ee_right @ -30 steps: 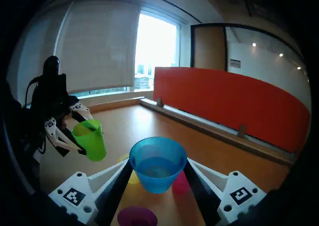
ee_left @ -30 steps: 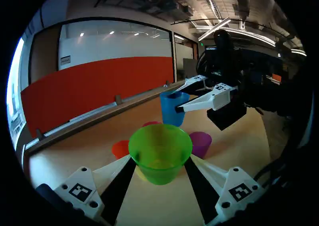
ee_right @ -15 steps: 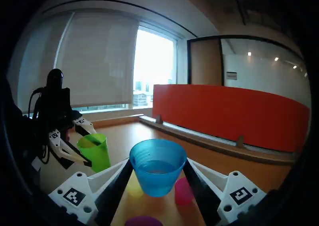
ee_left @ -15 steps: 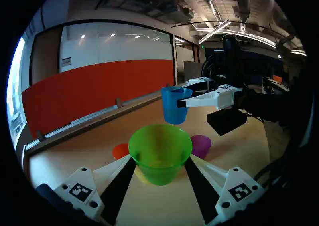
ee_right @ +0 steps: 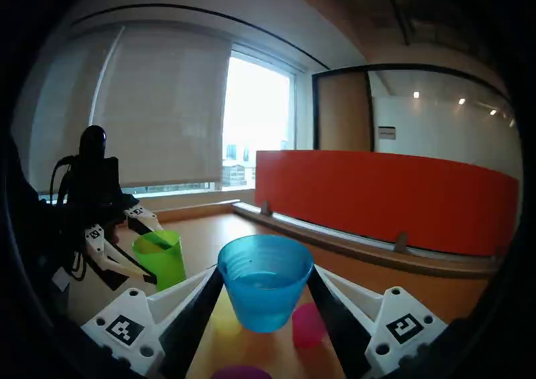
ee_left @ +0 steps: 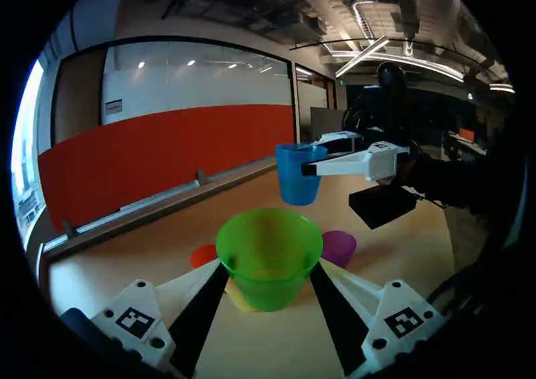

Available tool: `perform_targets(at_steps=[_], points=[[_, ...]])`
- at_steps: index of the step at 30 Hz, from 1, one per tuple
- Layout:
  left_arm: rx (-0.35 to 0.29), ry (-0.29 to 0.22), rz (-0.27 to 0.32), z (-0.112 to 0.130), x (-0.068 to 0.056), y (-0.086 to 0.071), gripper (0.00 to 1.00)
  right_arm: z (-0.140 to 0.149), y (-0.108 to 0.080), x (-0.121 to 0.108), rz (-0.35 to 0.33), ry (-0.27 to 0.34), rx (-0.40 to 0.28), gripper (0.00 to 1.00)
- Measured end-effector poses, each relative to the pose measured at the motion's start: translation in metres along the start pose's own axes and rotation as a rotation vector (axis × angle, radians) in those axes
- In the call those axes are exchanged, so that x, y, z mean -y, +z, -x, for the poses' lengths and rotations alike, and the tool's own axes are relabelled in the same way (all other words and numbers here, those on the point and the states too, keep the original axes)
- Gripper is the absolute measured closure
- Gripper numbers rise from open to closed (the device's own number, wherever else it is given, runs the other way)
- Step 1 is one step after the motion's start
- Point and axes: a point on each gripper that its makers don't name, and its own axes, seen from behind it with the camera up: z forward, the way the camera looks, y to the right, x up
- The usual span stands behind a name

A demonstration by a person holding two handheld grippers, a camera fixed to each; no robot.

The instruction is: Pour water

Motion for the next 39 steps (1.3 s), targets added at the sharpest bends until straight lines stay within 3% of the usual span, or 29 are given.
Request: perform_targets(at_steps=[14, 27, 39], points=[[-0.039, -0.041, 0.008, -0.005, 0.001, -0.001, 0.17, -0.003, 0.0, 0.0, -0.004, -0.011, 0.008, 0.1], [-0.044, -0.049, 0.009, -0.005, 0.004, 0.003, 0.17, -0.003, 0.002, 0.0, -0.015, -0.015, 0.012, 0.1], [-0.039, -0.043, 0.029, -0.002, -0.004, 0.003, 0.17, -0.012, 0.003, 0.003, -0.027, -0.061, 0.015, 0.1]])
